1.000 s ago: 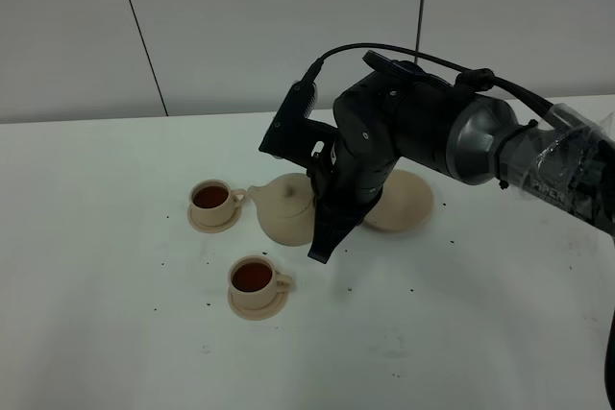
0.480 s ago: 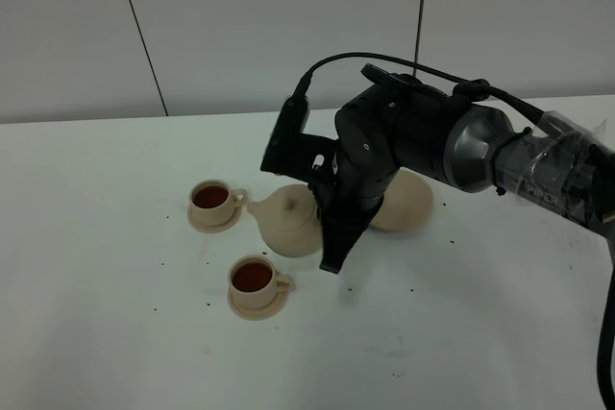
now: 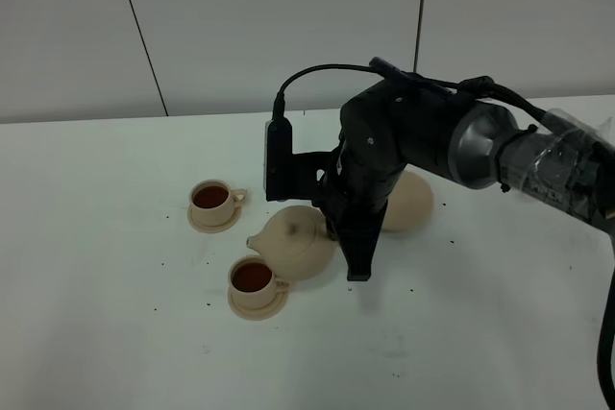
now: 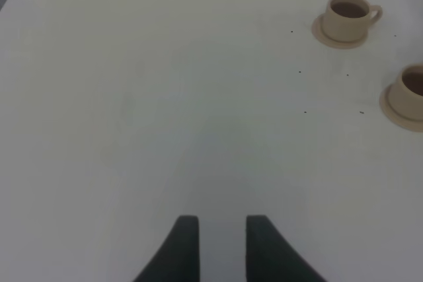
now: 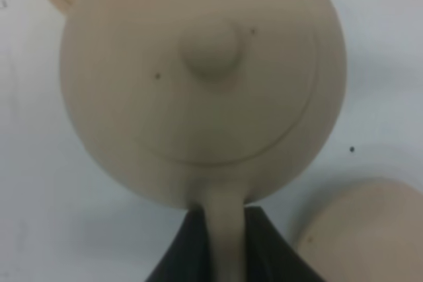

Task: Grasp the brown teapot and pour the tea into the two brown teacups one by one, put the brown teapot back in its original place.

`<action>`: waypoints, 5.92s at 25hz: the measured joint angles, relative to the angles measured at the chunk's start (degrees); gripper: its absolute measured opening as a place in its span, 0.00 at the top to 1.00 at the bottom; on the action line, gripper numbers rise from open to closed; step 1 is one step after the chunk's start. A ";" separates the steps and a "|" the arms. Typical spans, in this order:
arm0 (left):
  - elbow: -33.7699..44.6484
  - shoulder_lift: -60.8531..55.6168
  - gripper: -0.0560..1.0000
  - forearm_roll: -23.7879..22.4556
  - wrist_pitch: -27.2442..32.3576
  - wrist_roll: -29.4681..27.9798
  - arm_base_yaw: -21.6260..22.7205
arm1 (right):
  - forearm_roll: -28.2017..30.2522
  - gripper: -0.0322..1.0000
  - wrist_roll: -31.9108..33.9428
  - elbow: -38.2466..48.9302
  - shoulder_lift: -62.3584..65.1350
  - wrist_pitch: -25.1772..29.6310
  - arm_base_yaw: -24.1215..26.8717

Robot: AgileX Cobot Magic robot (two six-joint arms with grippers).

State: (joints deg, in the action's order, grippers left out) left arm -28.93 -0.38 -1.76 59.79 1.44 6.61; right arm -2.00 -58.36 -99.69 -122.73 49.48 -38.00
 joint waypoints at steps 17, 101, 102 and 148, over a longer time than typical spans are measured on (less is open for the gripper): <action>0.00 0.00 0.72 0.00 0.00 0.10 0.00 | -2.41 0.88 3.02 0.00 0.00 -2.88 11.76; 0.00 0.00 0.72 0.00 0.00 0.18 0.00 | 2.00 0.54 66.80 56.46 65.02 11.82 31.32; 0.00 0.00 0.72 0.00 0.00 0.18 0.00 | 2.00 0.54 66.80 58.98 67.70 11.02 31.32; 0.00 0.00 0.72 0.00 0.00 -0.08 0.00 | -7.42 0.54 53.60 71.67 123.11 11.96 31.32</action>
State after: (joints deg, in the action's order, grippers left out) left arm -28.93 -0.38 -1.76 59.79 1.36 6.61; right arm -9.43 -4.76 -28.02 0.38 61.45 -6.68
